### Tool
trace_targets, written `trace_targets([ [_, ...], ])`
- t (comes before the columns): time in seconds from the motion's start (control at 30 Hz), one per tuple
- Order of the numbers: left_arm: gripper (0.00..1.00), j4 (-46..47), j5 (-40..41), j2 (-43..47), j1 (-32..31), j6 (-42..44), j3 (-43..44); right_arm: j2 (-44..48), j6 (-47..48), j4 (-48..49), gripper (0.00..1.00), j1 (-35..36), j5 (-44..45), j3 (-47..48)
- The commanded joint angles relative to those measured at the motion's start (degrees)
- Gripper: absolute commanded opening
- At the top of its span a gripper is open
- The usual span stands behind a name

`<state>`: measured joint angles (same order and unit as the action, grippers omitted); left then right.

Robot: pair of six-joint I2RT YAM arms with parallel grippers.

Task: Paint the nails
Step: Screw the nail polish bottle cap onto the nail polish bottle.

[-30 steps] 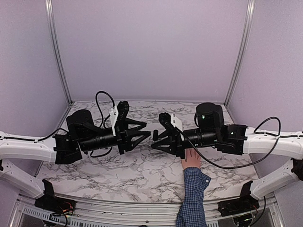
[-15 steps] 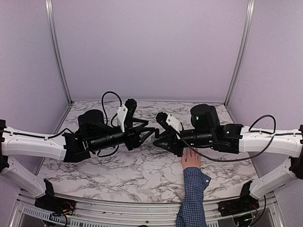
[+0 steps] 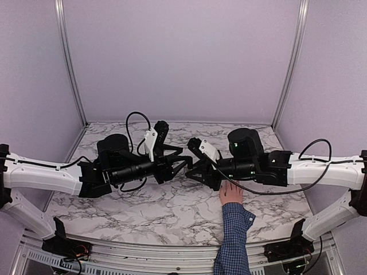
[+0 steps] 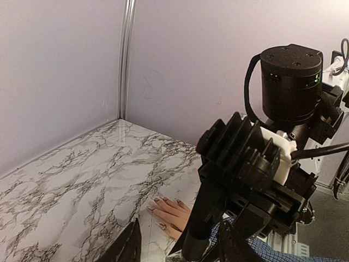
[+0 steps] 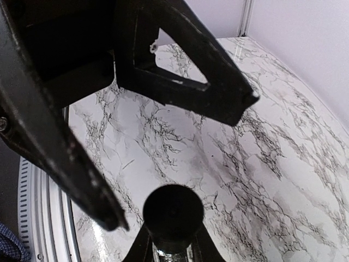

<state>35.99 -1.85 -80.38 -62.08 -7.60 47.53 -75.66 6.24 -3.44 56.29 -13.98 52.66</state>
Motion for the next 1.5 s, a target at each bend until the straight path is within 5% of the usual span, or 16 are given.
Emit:
trace_targets([
  [0.0, 0.49, 2.2, -2.7, 1.1, -0.5, 0.3, 0.4, -0.6, -0.1, 1.7, 0.0, 0.5, 0.6, 2.6],
  [0.53, 0.43, 0.4, 3.8, -3.5, -0.9, 0.3, 3.2, -2.0, -0.4, 2.5, 0.0, 0.7, -0.9, 4.4],
  [0.7, 0.29, 0.3, 3.1, -3.6, -0.9, 0.8, 3.6, -2.3, -0.1, 2.4, 0.0, 0.8, -1.1, 4.7],
  [0.87, 0.0, 0.3, 2.1, -3.9, -0.9, 0.6, 4.0, -2.2, -0.3, 2.4, 0.0, 0.7, -1.4, 4.6],
  [1.03, 0.0, 0.4, 2.4, -2.9, -0.9, -0.4, 3.5, -1.0, -0.3, 2.9, 0.0, 0.7, -1.5, 3.6],
  [1.2, 0.0, 0.6, 3.3, -1.5, -0.8, -1.4, 3.1, 0.2, -0.6, 5.6, 0.23, 0.4, -1.6, 2.3],
  [1.47, 0.0, 2.7, 4.3, 0.0, -0.8, -2.4, 2.1, 1.0, -1.0, 6.8, 0.35, 0.3, -1.6, 1.2],
])
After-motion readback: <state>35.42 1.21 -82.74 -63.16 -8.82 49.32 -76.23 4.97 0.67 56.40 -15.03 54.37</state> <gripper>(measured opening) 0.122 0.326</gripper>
